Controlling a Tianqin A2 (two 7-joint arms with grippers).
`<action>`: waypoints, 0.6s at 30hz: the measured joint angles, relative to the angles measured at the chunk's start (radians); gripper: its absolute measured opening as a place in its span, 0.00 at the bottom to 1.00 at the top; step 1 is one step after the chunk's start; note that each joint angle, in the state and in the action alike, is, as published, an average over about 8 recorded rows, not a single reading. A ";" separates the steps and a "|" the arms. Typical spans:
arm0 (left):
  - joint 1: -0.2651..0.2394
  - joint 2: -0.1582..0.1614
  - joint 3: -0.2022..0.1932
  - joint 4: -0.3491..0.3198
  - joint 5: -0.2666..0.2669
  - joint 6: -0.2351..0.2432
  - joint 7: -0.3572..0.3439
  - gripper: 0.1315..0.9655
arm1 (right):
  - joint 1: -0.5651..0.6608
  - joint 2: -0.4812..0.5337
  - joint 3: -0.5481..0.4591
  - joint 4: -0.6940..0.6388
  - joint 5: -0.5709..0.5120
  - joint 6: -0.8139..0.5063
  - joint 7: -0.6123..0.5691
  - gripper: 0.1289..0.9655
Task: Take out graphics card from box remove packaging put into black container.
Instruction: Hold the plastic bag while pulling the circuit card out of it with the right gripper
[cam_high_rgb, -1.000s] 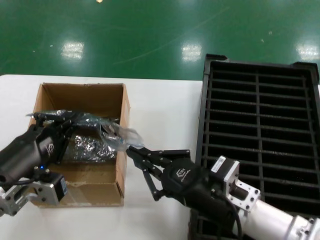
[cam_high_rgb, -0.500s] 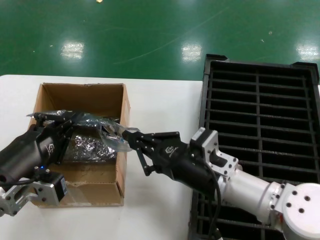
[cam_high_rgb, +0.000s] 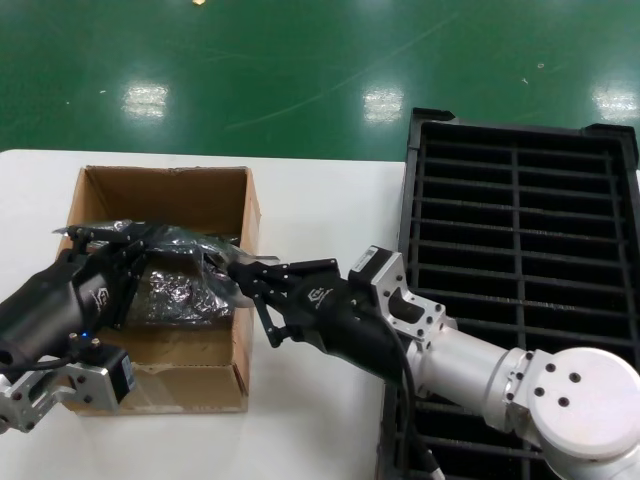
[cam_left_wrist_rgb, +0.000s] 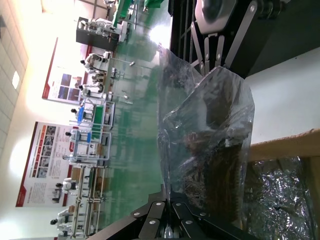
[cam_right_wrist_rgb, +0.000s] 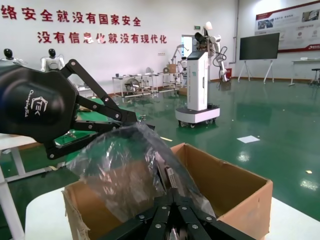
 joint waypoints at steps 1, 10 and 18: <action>0.000 0.000 0.000 0.000 0.000 0.000 0.000 0.01 | 0.002 -0.004 0.000 -0.004 -0.001 0.000 -0.002 0.01; 0.000 0.000 0.000 0.000 0.000 0.000 0.000 0.01 | 0.006 -0.021 0.004 -0.011 -0.006 -0.006 -0.015 0.04; 0.000 0.000 0.000 0.000 0.000 0.000 0.000 0.01 | 0.004 -0.035 0.007 -0.013 -0.007 -0.008 -0.023 0.14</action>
